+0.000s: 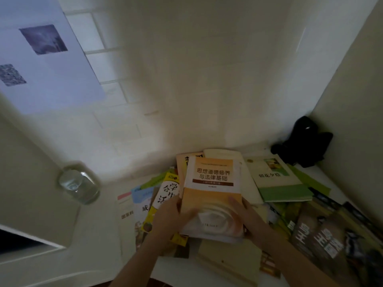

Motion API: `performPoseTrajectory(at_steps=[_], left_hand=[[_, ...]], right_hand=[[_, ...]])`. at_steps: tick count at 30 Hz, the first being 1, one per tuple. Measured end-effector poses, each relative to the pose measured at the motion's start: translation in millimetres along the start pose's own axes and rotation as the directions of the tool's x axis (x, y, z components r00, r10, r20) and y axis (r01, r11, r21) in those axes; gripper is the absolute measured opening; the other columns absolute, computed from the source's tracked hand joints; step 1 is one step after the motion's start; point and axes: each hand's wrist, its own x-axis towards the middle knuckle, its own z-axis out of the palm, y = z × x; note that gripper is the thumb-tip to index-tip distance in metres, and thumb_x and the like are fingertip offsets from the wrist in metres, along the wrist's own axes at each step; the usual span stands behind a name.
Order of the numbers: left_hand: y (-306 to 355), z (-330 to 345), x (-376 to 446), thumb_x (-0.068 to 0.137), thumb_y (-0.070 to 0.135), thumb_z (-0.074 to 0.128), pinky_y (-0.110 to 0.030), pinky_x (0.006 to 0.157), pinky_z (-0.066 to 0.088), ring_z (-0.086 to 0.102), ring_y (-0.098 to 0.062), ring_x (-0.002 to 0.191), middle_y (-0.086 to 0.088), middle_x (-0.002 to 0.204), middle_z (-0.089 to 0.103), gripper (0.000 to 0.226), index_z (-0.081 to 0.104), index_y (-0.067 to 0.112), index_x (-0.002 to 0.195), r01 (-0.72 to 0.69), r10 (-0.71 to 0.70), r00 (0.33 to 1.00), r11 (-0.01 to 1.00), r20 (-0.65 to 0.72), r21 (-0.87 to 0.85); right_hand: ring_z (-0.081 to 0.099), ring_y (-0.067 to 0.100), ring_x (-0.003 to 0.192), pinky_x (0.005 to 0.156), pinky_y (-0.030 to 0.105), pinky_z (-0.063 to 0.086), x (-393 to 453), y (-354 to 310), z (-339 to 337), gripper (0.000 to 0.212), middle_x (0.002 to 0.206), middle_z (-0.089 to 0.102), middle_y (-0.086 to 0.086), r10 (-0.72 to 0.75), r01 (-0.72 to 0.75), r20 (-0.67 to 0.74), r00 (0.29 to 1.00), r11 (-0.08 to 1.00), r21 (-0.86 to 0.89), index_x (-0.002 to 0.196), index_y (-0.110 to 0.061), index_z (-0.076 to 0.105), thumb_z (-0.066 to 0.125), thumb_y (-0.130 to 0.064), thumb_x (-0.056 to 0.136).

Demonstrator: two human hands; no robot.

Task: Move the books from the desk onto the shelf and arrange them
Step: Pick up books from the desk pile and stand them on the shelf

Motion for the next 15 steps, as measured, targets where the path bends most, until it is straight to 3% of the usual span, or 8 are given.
performPoseTrajectory(at_steps=[2,4,6,8,9,11,12,15], left_hand=[[0,-7,13,0.072,0.058,0.076,-0.015,0.058,0.038,0.056,-0.009,0.085,0.005,0.097,0.058,0.058,0.053,0.021,0.110,0.073,-0.068,0.995,0.995,0.066,-0.069],[3,-9,27,0.068,0.047,0.084,-0.021,0.072,0.052,0.059,-0.016,0.105,0.001,0.122,0.058,0.088,0.039,0.016,0.137,0.186,-0.134,0.974,0.930,0.181,-0.318],[8,-6,36,0.074,0.048,0.079,-0.037,0.086,0.058,0.065,-0.019,0.103,0.001,0.118,0.064,0.073,0.049,0.018,0.133,0.298,-0.174,0.943,0.820,0.283,-0.489],[10,1,41,0.075,0.059,0.074,-0.044,0.088,0.058,0.067,-0.021,0.099,-0.001,0.113,0.067,0.062,0.058,0.023,0.123,0.363,-0.219,0.926,0.741,0.307,-0.566],[7,8,45,0.066,0.068,0.075,-0.045,0.087,0.058,0.067,-0.022,0.100,-0.001,0.116,0.065,0.070,0.058,0.027,0.121,0.369,-0.235,0.927,0.715,0.293,-0.593],[5,13,47,0.047,0.077,0.078,-0.046,0.087,0.057,0.065,-0.024,0.104,0.000,0.121,0.062,0.089,0.058,0.032,0.121,0.376,-0.257,0.925,0.721,0.279,-0.582],[5,13,41,0.051,0.071,0.082,-0.046,0.087,0.057,0.066,-0.025,0.103,-0.001,0.119,0.064,0.083,0.059,0.031,0.120,0.370,-0.245,0.927,0.711,0.283,-0.597],[11,7,11,0.065,0.037,0.088,-0.051,0.086,0.057,0.070,-0.029,0.100,-0.006,0.110,0.073,0.062,0.064,0.023,0.120,0.449,-0.207,0.891,0.531,0.404,-0.719]], right_hand=[[0.063,0.019,0.111,0.096,0.043,0.054,5,-4,3,0.072,0.128,0.061,-0.006,-0.008,0.008,0.000,1.000,1.000,-0.019,0.131,-0.035,0.047,0.073,-0.063,0.069],[0.065,0.019,0.108,0.094,0.043,0.055,11,-9,3,0.058,0.124,0.063,-0.006,0.024,-0.024,0.027,0.999,1.000,0.014,0.127,-0.037,0.048,0.071,-0.057,0.077],[0.066,0.022,0.109,0.093,0.046,0.056,16,-13,6,0.061,0.124,0.064,-0.003,0.049,-0.051,0.041,0.998,0.998,0.039,0.126,-0.039,0.050,0.075,-0.060,0.074],[0.066,0.025,0.108,0.089,0.047,0.057,27,-8,5,0.087,0.126,0.064,0.001,0.031,-0.031,-0.014,0.999,0.999,0.030,0.132,-0.039,0.048,0.085,-0.064,0.057],[0.066,0.025,0.107,0.088,0.046,0.058,27,-7,7,0.097,0.126,0.063,0.002,0.024,-0.023,-0.045,0.999,1.000,0.013,0.135,-0.037,0.047,0.088,-0.064,0.051],[0.065,0.024,0.107,0.087,0.042,0.058,21,-9,10,0.092,0.127,0.062,0.002,0.011,-0.016,-0.102,0.995,0.998,-0.052,0.136,-0.032,0.047,0.087,-0.058,0.057],[0.064,0.023,0.107,0.083,0.037,0.058,16,-10,10,0.084,0.127,0.061,0.002,0.012,-0.023,-0.109,0.994,0.995,-0.098,0.136,-0.028,0.047,0.083,-0.053,0.065],[0.064,0.016,0.093,0.062,0.020,0.051,-5,-15,7,0.068,0.116,0.062,0.001,0.015,-0.036,-0.106,0.994,0.980,-0.197,0.131,-0.020,0.050,0.078,-0.047,0.076]])
